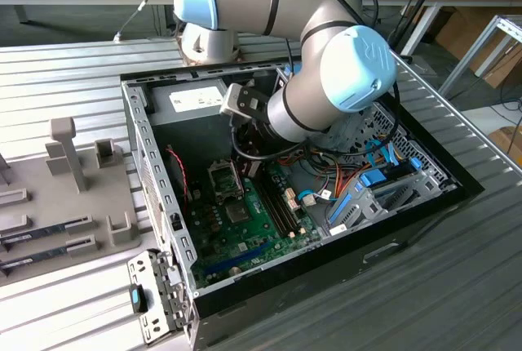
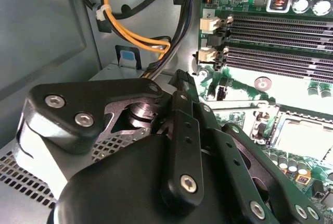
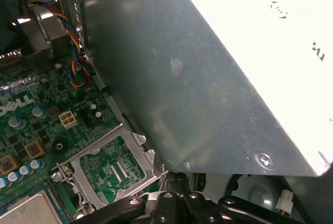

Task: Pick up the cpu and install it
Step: 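Close the cpu cover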

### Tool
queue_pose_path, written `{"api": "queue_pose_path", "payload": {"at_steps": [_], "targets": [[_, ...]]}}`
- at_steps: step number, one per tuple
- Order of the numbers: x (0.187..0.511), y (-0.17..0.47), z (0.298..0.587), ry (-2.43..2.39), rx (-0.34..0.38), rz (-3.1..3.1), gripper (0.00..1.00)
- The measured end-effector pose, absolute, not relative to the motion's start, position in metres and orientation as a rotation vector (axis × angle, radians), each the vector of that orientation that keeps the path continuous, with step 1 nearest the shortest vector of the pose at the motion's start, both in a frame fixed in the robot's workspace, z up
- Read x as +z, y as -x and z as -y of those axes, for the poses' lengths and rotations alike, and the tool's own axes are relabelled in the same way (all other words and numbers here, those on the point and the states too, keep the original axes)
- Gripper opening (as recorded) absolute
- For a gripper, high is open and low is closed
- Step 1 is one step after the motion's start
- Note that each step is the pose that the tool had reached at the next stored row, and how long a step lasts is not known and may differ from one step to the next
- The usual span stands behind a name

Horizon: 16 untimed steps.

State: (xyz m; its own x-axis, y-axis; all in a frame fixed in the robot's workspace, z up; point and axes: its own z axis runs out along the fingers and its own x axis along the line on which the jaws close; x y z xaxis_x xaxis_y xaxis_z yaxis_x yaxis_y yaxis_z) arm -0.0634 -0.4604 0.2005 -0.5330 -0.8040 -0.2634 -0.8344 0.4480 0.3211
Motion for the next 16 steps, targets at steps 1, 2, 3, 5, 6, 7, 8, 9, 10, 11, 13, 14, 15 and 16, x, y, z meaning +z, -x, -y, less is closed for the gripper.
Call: {"api": "queue_pose_path", "payload": {"at_steps": [1, 2, 3, 5, 6, 7, 8, 9, 10, 11, 13, 14, 15, 16], "targets": [[0.2009, 0.0636, 0.4604, 1.48, 0.643, -2.61, 0.11], [0.2011, 0.0642, 0.4604, 1.479, 0.642, -2.61, 0.11], [0.2012, 0.0646, 0.4604, 1.48, 0.642, -2.61, 0.11], [0.2014, 0.0658, 0.4605, 1.48, 0.641, -2.609, 0.11], [0.2014, 0.0664, 0.4606, 1.48, 0.64, -2.609, 0.11], [0.2015, 0.067, 0.4606, 1.48, 0.641, -2.609, 0.11], [0.2015, 0.0676, 0.4607, 1.48, 0.64, -2.608, 0.11], [0.2016, 0.0681, 0.4608, 1.48, 0.64, -2.608, 0.11], [0.2017, 0.0686, 0.4609, 1.48, 0.639, -2.608, 0.11], [0.2018, 0.0688, 0.461, 1.479, 0.639, -2.607, 0.11], [0.2023, 0.0691, 0.4613, 1.48, 0.639, -2.607, 0.11], [0.2029, 0.0691, 0.4614, 1.48, 0.639, -2.607, 0.11], [0.2043, 0.0692, 0.4617, 1.479, 0.639, -2.607, 0.11], [0.2052, 0.0692, 0.4619, 1.479, 0.639, -2.607, 0.11]]}}
